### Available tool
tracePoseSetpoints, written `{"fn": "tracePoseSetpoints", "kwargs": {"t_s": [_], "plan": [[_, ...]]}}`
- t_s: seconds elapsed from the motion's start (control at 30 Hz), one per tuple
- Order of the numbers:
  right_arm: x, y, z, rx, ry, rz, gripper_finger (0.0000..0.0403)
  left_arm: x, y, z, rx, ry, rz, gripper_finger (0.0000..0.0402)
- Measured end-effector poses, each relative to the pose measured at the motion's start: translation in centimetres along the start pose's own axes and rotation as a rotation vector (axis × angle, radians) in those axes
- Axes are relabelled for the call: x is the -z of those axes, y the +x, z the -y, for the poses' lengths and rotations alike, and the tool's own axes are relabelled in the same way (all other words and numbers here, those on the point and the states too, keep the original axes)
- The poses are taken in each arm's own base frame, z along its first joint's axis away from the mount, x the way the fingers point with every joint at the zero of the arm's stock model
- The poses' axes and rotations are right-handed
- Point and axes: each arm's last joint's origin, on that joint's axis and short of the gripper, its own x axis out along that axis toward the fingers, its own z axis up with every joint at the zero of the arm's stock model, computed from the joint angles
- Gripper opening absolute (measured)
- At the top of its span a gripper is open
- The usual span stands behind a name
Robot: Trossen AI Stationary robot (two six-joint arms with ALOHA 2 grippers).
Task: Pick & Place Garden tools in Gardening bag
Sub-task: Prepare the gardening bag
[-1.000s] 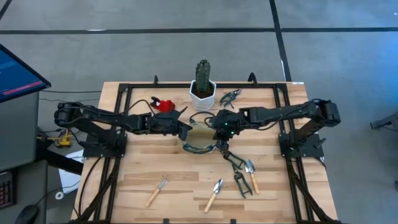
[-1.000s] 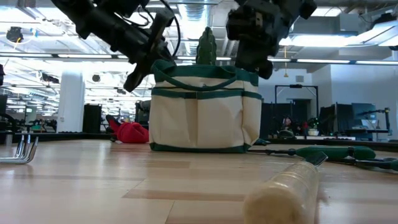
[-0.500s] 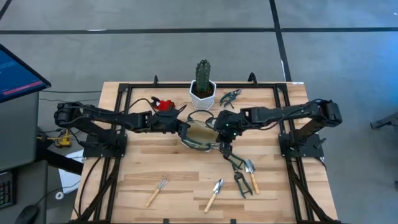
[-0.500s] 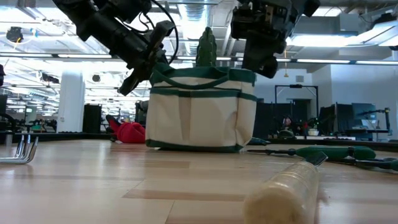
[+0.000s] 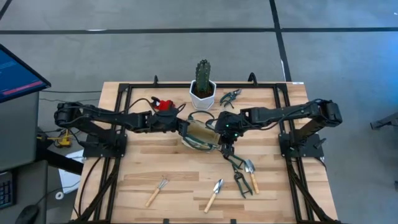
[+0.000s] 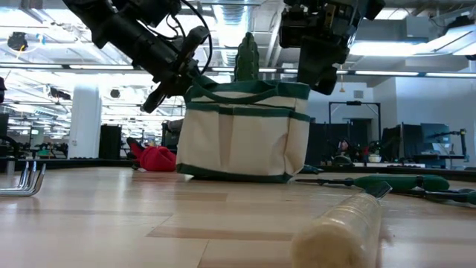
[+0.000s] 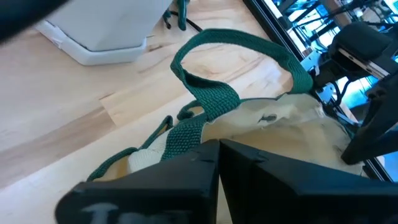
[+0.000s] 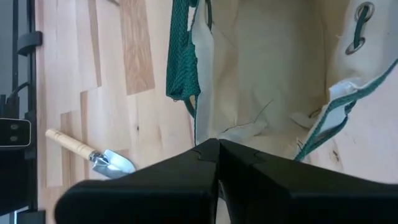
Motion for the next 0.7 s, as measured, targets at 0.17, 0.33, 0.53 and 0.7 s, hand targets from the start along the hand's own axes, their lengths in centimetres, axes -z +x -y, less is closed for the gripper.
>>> {"fn": "tracePoseSetpoints", "kwargs": {"t_s": [0.17,0.33,0.53,0.7], "plan": [[0.0,0.0,0.0,0.000,0.000,0.000,0.0000,-0.4,-0.5,0.2,0.001,0.021,0.040,0.0001],[0.0,0.0,0.0,0.001,0.000,-0.002,0.0000,-1.0,-1.4,0.4,0.000,0.046,0.073,0.0001],[0.0,0.0,0.0,0.000,-0.001,0.000,0.0000,-1.4,-2.4,0.4,0.005,0.042,0.088,0.0001],[0.0,0.0,0.0,-0.001,-0.011,0.004,0.0000,-1.5,-3.2,1.0,0.098,0.032,0.035,0.0001]]}}
